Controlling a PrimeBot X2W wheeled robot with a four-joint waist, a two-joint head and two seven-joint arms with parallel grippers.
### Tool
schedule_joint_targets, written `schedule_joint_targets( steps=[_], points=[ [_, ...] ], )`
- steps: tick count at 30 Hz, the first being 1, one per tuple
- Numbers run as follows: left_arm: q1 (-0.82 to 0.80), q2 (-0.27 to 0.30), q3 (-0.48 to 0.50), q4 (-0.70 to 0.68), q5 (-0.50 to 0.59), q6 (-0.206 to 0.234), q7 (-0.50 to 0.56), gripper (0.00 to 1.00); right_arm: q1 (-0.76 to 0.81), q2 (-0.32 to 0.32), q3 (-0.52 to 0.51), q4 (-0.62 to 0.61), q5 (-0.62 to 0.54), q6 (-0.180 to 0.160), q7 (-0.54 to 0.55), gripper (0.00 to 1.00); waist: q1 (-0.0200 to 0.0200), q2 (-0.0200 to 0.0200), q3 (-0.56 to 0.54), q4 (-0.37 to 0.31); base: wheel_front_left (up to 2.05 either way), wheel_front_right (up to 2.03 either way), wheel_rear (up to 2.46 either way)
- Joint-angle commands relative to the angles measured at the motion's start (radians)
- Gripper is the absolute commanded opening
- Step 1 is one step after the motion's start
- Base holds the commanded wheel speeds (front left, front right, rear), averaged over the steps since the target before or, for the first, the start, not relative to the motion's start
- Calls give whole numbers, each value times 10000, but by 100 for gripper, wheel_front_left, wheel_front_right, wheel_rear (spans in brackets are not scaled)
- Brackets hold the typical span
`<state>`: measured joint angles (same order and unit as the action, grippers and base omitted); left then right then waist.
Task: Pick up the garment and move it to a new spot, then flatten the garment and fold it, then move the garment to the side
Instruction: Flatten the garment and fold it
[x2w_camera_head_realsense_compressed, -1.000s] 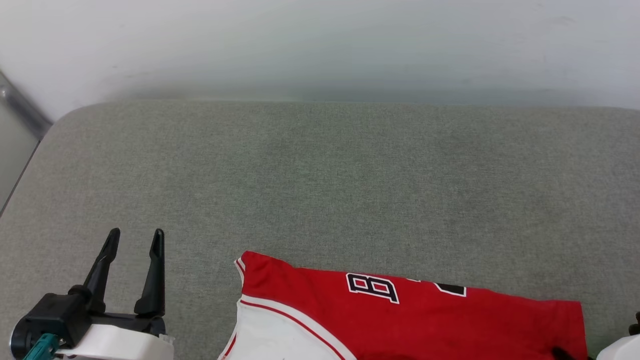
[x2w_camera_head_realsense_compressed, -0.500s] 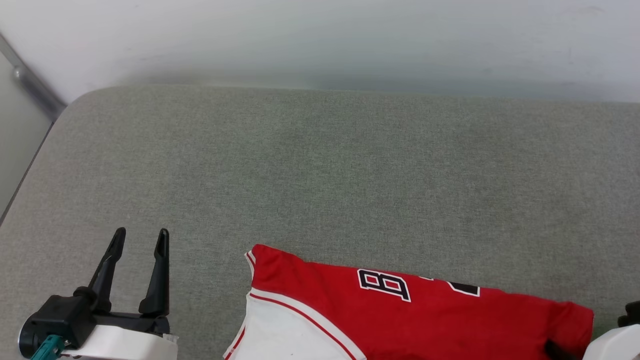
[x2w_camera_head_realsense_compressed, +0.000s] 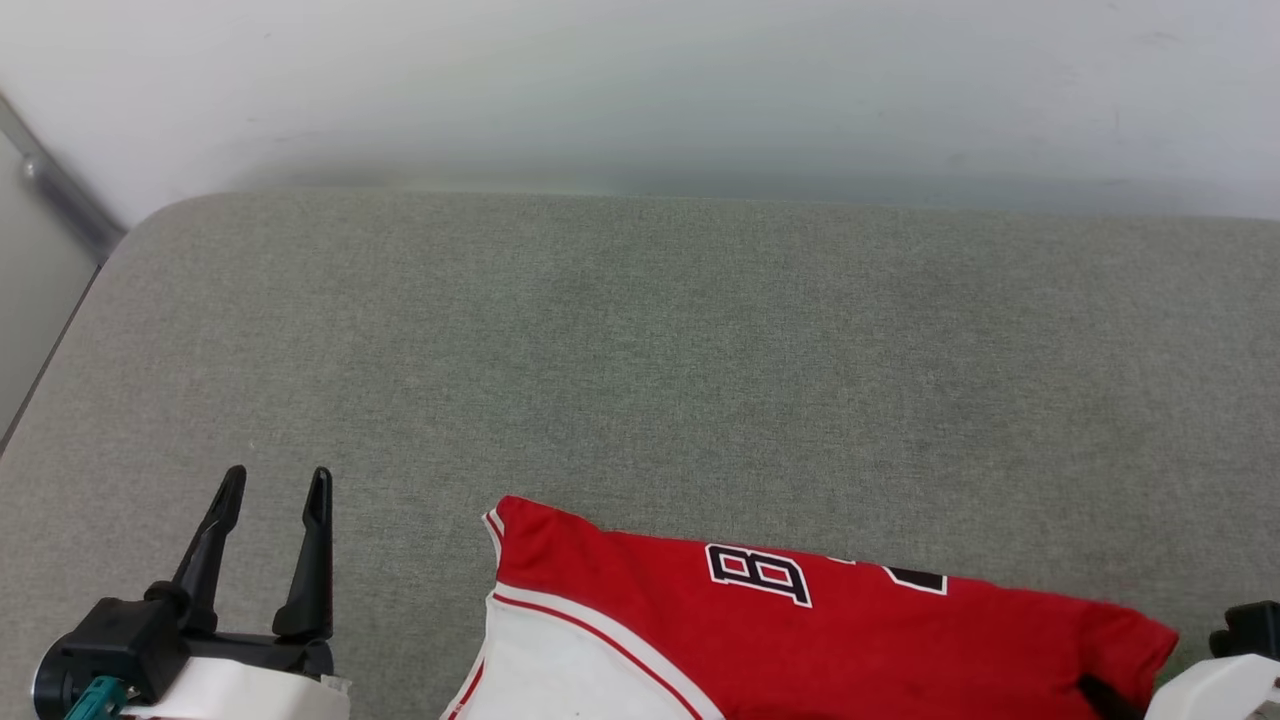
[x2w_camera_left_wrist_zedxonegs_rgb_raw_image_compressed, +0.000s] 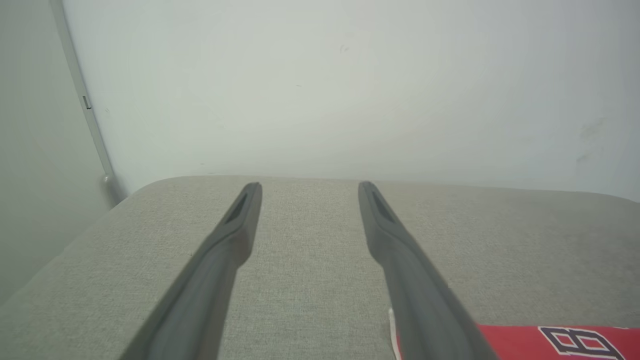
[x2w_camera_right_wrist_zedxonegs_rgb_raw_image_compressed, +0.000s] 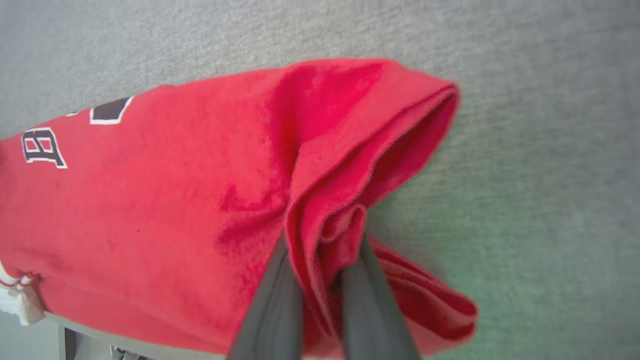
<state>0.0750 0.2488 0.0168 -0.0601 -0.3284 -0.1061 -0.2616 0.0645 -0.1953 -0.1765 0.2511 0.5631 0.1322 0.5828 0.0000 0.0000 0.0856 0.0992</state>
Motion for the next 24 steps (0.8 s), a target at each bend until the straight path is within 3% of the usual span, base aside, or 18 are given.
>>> schedule_joint_targets(
  steps=[1, 12, 19, 24],
  points=[
    [44, -22, 49, 32, 52, -46, -45, 100, -20, -173, -174, 160, -141, -28, -43, 0, 0, 0, -11, -32, 0, 0, 0],
    [-71, -146, 89, 96, 92, -184, -45, 100, -701, -728, -1736, 553, -1046, -19, -508, 0, 0, 0, 2, -246, 0, 0, 0],
    [116, -221, 123, 220, 103, -213, -45, 100, -251, -516, -1327, -443, -1022, -17, -12, 0, 0, 0, -292, -340, 0, 0, 0],
    [226, -282, 31, 316, 103, -217, -45, 100, 339, 85, -640, -1923, -315, -17, 1117, 0, 0, 0, -573, -428, 0, 0, 0]
  ],
)
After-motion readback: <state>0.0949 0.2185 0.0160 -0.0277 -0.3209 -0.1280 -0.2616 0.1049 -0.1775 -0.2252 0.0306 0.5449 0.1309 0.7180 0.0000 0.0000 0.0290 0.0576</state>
